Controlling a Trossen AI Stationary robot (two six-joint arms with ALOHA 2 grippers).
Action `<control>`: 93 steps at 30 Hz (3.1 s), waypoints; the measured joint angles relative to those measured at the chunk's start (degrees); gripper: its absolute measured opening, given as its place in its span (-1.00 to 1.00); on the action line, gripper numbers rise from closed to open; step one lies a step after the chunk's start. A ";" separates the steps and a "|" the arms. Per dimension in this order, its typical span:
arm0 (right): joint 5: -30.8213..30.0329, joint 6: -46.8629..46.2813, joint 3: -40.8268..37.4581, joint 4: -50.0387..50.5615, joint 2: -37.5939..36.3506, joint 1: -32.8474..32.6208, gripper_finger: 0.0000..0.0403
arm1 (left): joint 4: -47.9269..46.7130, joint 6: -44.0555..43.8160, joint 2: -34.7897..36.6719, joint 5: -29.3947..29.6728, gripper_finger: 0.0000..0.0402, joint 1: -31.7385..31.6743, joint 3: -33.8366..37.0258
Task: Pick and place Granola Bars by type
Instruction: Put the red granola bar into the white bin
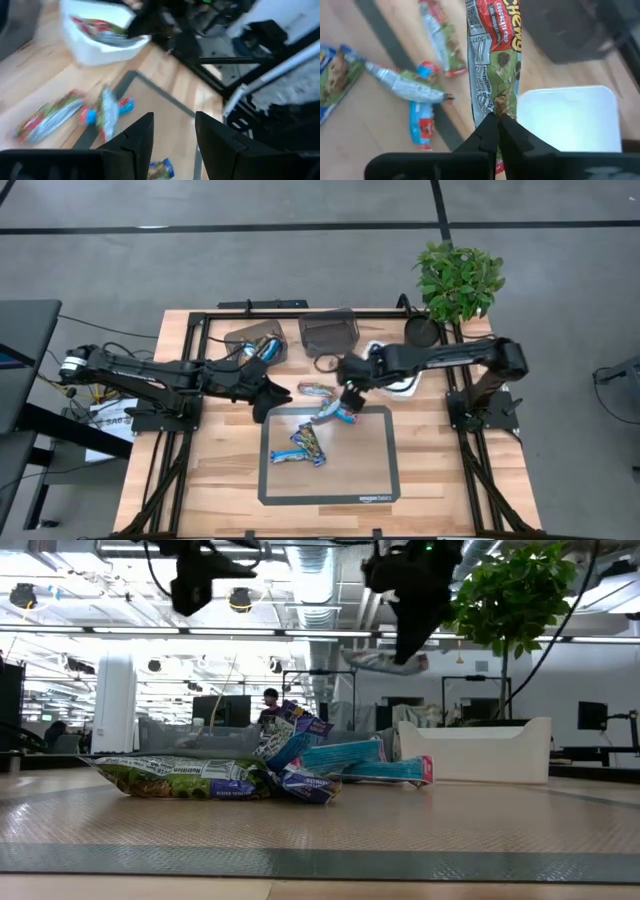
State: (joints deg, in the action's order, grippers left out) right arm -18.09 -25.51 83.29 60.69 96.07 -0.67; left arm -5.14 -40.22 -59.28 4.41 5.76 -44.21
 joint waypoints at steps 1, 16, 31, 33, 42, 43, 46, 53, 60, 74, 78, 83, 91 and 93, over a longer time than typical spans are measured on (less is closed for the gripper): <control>-0.09 -0.60 -1.55 -0.10 -1.84 0.68 -1.00 | 0.83 1.43 -0.08 -0.40 -0.32 0.00 0.03; 4.93 -11.31 -24.76 -3.86 -17.28 10.45 -1.00 | -2.86 22.55 -10.51 3.28 -0.46 0.12 -12.10; 9.44 -11.57 -29.42 -4.87 -16.94 13.94 -0.87 | -25.39 24.23 -24.67 6.55 -0.57 -2.81 -37.85; 9.57 -11.55 -29.42 -5.20 -16.94 13.94 -0.76 | -26.51 24.23 -25.31 6.57 -0.57 -3.18 -39.41; 9.76 -8.23 -29.41 -10.84 -17.99 12.69 -0.24 | -31.15 21.45 -25.38 6.56 -0.57 -3.23 -39.57; 10.29 -7.24 -29.11 -12.91 -18.53 11.97 -0.19 | -30.80 20.70 -25.38 6.57 -0.57 -3.23 -39.04; 10.73 -5.70 -27.66 -17.01 -19.64 9.67 -0.11 | -31.19 18.72 -24.94 7.04 -0.57 -3.19 -37.17; 11.87 3.74 -23.61 -19.96 -17.57 3.88 -0.07 | -31.19 14.31 -24.16 8.04 -0.57 -2.25 -31.66; 12.95 16.92 -19.89 -21.26 -10.28 -1.77 -0.12 | -24.15 7.69 -24.18 8.14 -0.57 0.03 -25.31; 13.88 36.49 -10.53 -20.22 3.50 -3.57 -0.16 | -23.54 -5.04 -24.16 12.08 -0.57 3.29 -19.21; 15.08 40.00 -7.54 -19.89 6.95 -2.81 -0.17 | -26.63 -6.63 -23.52 12.43 -0.57 3.32 -19.23; 16.81 42.57 -6.08 -19.77 10.76 -2.06 -0.20 | -31.01 -7.51 -21.68 12.79 -0.57 3.46 -19.21; 16.45 45.51 -5.80 -21.67 12.90 -0.72 -0.25 | -34.08 -6.49 -18.54 14.56 -0.57 3.43 -19.21; 16.49 45.52 -5.90 -21.57 12.96 0.23 -0.26 | -34.17 -6.07 -18.54 14.23 -0.57 3.43 -19.21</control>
State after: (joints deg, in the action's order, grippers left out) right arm -1.59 20.01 77.39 39.12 109.03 -0.43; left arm -39.31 -46.28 -77.82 18.64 9.19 -63.42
